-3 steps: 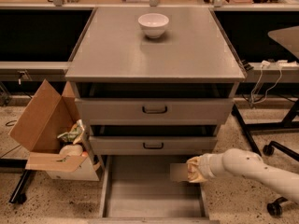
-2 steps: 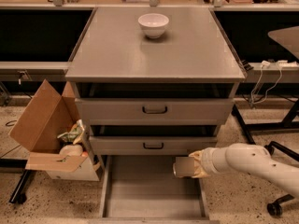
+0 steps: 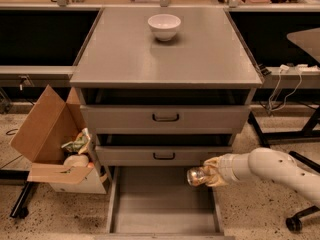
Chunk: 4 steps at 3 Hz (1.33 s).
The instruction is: Pick orange can from bottom drawer and place on counter
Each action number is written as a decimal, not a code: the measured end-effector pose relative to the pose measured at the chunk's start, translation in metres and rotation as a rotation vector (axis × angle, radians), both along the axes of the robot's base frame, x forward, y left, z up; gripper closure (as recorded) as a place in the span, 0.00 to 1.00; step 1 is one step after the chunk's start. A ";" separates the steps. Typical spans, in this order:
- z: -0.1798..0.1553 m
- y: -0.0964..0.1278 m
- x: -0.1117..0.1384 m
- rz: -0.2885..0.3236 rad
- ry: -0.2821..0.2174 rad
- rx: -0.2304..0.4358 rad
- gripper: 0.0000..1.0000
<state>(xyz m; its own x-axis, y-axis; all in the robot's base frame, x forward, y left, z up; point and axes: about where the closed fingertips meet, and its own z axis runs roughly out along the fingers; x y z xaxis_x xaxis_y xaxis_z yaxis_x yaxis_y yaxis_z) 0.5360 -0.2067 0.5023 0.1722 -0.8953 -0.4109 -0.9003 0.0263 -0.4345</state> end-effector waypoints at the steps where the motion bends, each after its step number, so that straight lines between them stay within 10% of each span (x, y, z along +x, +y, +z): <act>1: 0.081 -0.009 0.009 -0.006 -0.049 0.077 1.00; 4: 0.202 -0.005 0.035 0.010 -0.149 0.078 1.00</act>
Offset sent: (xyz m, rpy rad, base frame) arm 0.0200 -0.0210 0.2182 0.1083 -0.1426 -0.0226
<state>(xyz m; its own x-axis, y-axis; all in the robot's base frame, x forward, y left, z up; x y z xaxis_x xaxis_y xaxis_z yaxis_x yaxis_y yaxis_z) 0.5708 -0.2115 0.7046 0.2454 -0.8595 -0.4485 -0.8262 0.0566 -0.5606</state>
